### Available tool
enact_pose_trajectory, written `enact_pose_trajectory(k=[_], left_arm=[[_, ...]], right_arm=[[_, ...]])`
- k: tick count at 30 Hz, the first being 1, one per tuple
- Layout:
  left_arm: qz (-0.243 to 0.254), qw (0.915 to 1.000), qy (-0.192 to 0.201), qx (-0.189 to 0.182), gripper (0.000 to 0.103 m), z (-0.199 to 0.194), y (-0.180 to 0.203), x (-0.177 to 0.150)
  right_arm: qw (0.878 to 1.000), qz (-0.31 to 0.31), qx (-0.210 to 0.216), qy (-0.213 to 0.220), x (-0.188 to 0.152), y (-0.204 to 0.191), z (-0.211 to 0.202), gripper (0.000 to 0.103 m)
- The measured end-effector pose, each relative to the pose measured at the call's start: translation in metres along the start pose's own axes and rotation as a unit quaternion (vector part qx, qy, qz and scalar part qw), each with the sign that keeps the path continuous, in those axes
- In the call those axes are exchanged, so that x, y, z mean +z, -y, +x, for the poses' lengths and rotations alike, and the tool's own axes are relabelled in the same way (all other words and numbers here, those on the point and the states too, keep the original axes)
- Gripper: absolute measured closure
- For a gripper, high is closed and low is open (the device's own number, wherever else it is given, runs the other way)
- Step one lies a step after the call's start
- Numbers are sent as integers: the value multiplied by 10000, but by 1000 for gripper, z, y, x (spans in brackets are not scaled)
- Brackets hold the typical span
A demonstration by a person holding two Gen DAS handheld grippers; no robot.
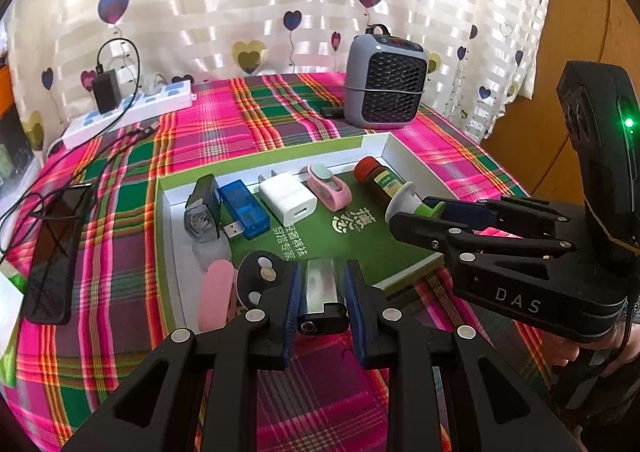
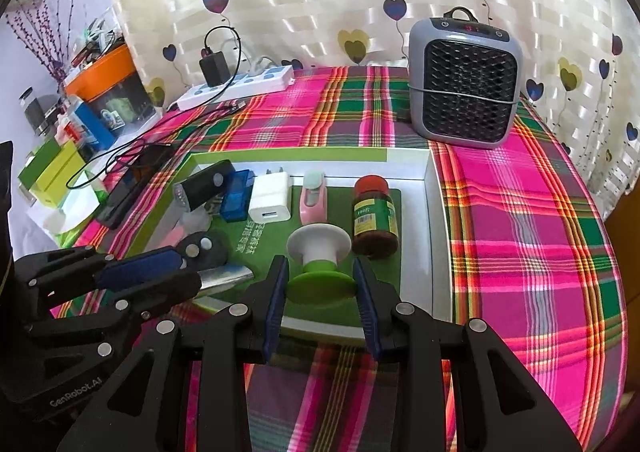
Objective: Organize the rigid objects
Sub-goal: 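Lower the silver bar and spool into the box and open both grippers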
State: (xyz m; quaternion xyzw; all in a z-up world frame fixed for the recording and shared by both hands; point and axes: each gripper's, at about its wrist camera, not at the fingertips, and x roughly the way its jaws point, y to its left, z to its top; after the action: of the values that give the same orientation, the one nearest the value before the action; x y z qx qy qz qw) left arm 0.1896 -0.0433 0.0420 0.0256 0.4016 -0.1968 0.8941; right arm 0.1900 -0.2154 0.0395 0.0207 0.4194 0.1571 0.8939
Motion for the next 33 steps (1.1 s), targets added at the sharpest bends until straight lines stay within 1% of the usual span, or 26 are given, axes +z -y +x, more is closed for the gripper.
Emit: enact_pose_trajectory(k=[5,18,21,23,33], left_arm=[[-96,9999,-19,-37,82,5,-3,2],[-70,10000,-35,14,81,8,-1,3],[-71,10000,-47,21,78,9,-1,3],[-79,9999,-74,30,73,10,-2,2],[-86,9999,-119,66,70,13,-3,1]], right_arm=[[10000,-27,14,-66,1,0,6,68],[9997,71,36,-224,-1,6,20,68],[9996,133,54,-251,-1,8,22,68],[9995,149,54,-265,-2,9,23,68],[9995,146,27,-276,-2,9,23,68]])
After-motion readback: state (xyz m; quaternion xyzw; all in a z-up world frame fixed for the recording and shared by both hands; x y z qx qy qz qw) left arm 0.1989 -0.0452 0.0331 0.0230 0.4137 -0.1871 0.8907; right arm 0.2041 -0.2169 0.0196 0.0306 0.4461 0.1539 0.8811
